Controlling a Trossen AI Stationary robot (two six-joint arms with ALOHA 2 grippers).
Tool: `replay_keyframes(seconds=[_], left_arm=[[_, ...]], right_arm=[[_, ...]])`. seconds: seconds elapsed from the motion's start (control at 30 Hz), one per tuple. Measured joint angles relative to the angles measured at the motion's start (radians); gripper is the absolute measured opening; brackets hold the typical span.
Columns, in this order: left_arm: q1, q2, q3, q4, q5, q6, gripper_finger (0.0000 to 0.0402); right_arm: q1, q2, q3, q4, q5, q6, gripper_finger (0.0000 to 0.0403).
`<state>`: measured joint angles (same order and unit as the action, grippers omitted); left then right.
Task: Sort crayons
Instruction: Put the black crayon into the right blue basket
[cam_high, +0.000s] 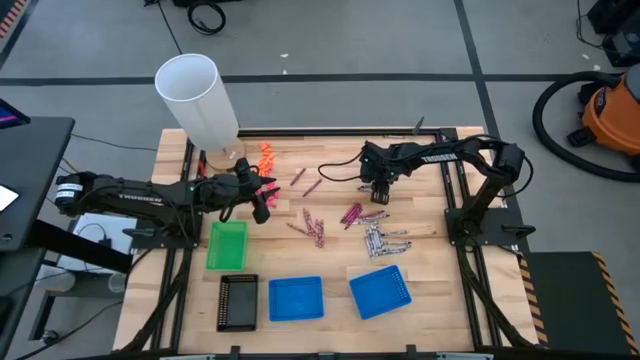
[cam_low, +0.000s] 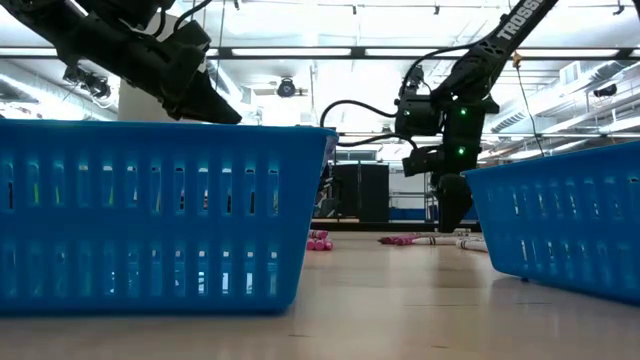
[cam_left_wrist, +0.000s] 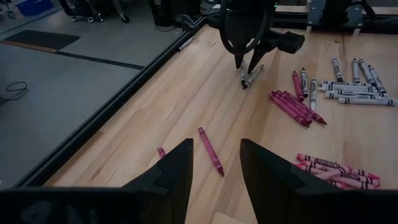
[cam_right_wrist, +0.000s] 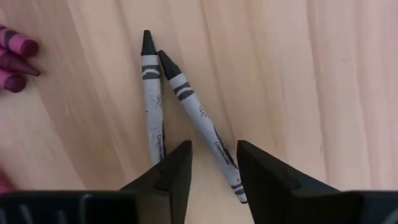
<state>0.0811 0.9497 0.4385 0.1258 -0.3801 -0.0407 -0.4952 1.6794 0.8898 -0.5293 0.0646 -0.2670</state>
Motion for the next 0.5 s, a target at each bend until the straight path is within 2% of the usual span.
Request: replay_keyframes(seconds=[0.37,0.5], left_arm=[[0.000,0.000,0.000,0.000,0.000,0.000,0.0142],[0.000,0.000,0.000,0.000,0.000,0.001,0.0142]], right_arm=[[0.000,0.001,0.000,-0.014,-0.027,0.010,0.0045],[0.000,0.001,0.000,-0.016,-0.027,0.011,0.0025]])
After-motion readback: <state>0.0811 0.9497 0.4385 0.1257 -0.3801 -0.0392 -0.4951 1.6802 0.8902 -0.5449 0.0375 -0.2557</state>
